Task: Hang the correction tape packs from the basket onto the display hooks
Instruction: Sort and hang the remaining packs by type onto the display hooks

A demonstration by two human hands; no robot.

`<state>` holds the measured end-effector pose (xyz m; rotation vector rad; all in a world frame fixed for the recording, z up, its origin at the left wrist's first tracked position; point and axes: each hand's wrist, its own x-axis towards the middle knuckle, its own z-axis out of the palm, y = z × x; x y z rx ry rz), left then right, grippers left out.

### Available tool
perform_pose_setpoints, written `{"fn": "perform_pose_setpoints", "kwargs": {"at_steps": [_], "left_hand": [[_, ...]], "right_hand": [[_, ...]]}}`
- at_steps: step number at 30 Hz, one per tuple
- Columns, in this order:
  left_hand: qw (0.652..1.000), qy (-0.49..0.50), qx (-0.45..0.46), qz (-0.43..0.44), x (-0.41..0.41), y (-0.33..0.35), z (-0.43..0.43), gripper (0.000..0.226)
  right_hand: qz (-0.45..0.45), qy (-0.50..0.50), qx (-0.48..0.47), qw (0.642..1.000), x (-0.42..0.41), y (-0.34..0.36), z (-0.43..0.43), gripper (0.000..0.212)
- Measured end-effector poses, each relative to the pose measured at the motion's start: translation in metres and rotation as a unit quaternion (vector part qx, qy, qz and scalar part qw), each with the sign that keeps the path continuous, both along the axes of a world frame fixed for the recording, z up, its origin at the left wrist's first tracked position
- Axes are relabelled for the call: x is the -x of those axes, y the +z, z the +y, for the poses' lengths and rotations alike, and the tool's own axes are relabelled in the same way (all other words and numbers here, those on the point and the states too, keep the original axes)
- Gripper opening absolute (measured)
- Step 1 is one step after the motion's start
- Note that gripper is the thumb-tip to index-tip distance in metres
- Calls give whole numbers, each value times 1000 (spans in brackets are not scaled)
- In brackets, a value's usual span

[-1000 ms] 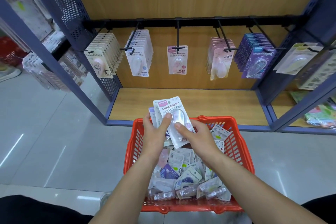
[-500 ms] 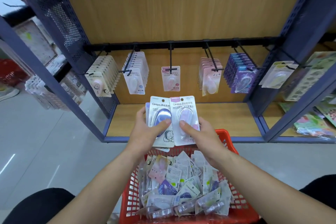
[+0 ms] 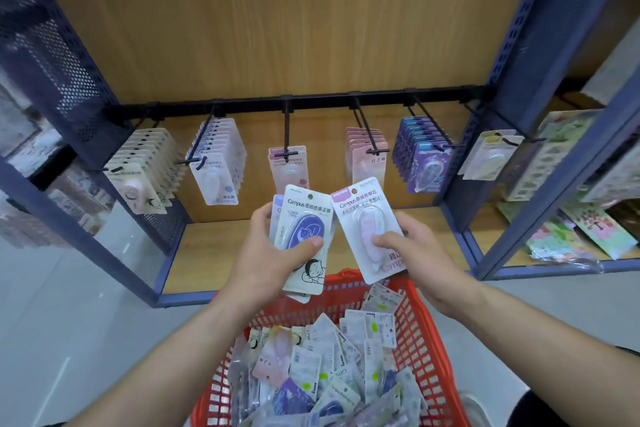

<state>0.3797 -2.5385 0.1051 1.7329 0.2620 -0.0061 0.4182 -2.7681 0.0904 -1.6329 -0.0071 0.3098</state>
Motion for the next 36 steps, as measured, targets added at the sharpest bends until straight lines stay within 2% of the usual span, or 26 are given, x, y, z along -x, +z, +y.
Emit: {"fn": "perform_pose_setpoints", "kwargs": {"at_steps": [9, 16, 24, 29, 36], "left_hand": [[1000, 13, -1, -13, -44, 4, -29, 70], [1000, -14, 5, -16, -60, 3, -70, 77], [999, -43, 7, -11, -64, 0, -108, 73], [999, -33, 8, -25, -63, 15, -112, 69], [998, 11, 31, -58, -55, 71, -79, 76]], "right_hand": [[-27, 17, 35, 999, -37, 8, -20, 30], [-17, -25, 36, 999, -46, 6, -71, 19], [-11, -71, 77, 994, -51, 0, -134, 16], [-26, -75, 44, 996, -50, 11, -135, 16], [-125, -91, -59, 986, -35, 67, -72, 23]]}}
